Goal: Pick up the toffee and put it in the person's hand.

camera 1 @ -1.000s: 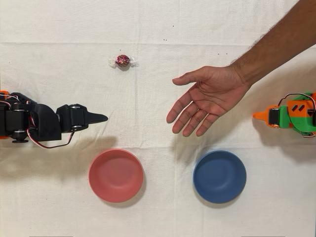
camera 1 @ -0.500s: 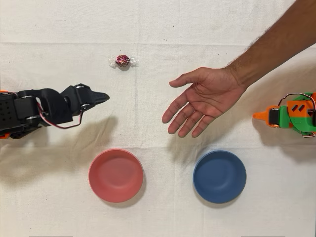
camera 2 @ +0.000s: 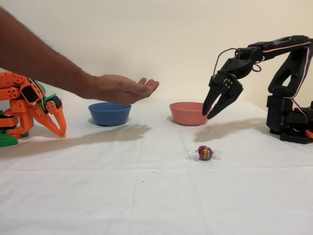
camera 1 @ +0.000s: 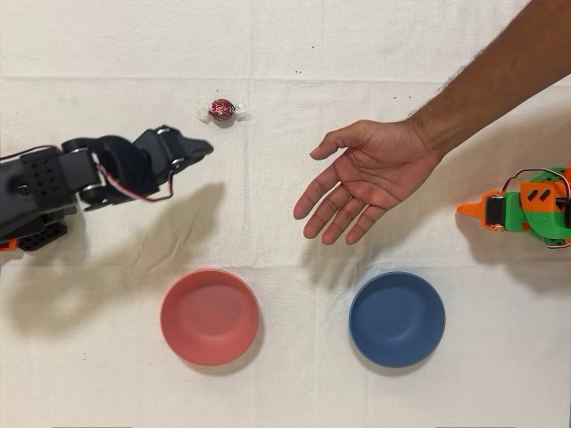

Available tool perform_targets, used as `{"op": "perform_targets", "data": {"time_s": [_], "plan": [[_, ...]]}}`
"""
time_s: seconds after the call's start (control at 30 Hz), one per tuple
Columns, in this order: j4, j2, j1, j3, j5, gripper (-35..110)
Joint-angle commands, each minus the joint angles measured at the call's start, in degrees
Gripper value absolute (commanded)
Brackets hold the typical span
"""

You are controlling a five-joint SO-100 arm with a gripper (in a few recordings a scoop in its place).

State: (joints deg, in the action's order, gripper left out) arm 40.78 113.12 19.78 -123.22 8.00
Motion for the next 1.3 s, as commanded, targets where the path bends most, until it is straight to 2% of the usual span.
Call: {"op": "perform_targets", "data": {"time_s": [0.0, 0.77, 1.27], "plan": [[0.9, -2.3, 3.3, 7.1, 1.9, 11], [-0.7, -19.8, 9.1, 19.1, 4.0, 19], [-4.0, -25.3, 9.8, 18.6, 3.5, 23]]}}
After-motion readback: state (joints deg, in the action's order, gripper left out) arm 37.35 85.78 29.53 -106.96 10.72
